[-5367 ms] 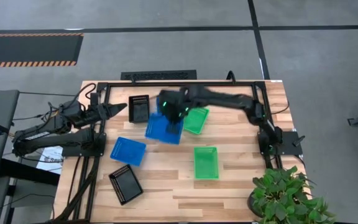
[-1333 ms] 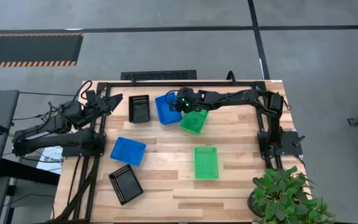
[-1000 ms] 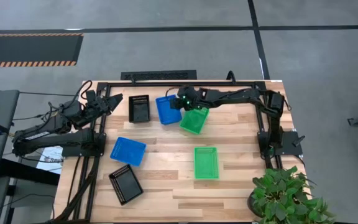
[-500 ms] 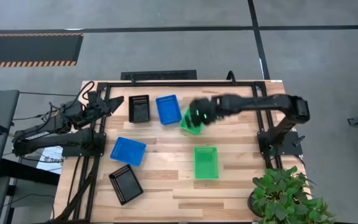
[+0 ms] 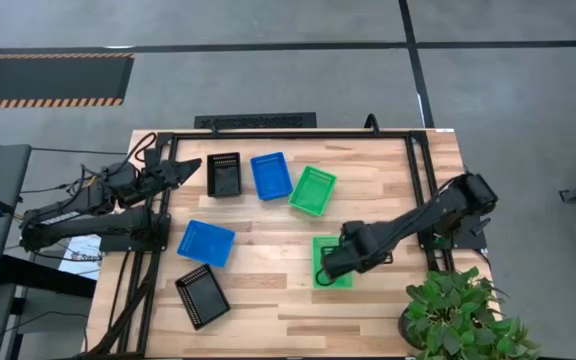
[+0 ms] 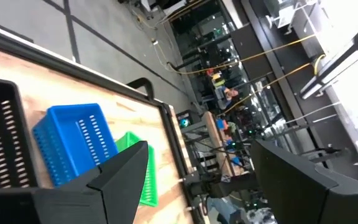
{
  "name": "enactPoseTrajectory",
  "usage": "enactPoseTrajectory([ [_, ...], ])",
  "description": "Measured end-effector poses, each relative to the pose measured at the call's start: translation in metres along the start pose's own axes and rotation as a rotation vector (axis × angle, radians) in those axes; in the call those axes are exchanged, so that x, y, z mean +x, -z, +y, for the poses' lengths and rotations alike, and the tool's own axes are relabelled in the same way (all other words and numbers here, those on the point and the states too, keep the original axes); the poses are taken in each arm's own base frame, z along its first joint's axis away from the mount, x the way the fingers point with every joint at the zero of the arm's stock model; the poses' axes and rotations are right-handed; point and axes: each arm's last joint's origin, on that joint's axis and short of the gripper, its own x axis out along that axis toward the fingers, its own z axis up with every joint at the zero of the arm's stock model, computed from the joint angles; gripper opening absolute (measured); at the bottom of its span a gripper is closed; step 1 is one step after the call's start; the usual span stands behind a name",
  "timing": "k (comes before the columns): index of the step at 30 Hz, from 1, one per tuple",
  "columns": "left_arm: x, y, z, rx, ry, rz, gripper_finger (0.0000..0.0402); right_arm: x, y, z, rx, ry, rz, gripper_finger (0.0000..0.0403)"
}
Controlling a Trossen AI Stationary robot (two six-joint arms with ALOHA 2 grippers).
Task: Stack baskets by color
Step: Stack the bottom green bin on top of the top green bins
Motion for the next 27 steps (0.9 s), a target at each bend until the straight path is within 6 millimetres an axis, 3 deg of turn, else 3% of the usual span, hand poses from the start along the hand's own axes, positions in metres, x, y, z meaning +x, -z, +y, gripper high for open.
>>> enactPoseTrajectory([
  [7,0.000,0.001,0.002,0.006,-0.022,-0.001,0.0274,0.039,0.008,0.017,-0.026,0.087,0.014,0.0230],
  [13,0.000,0.001,0.002,0.010,-0.023,-0.001,0.0274,0.049,0.009,0.017,-0.040,0.129,0.004,0.0230],
  [19,0.000,0.001,0.003,0.023,-0.032,0.002,0.0274,0.076,0.010,0.013,-0.042,0.088,0.071,0.0217],
  [23,0.000,0.001,0.003,0.020,-0.032,0.001,0.0274,0.078,0.010,0.011,-0.037,0.098,0.071,0.0174],
  [27,0.000,0.001,0.003,0.020,-0.033,-0.001,0.0274,0.079,0.006,0.011,-0.032,0.111,0.084,0.0083],
])
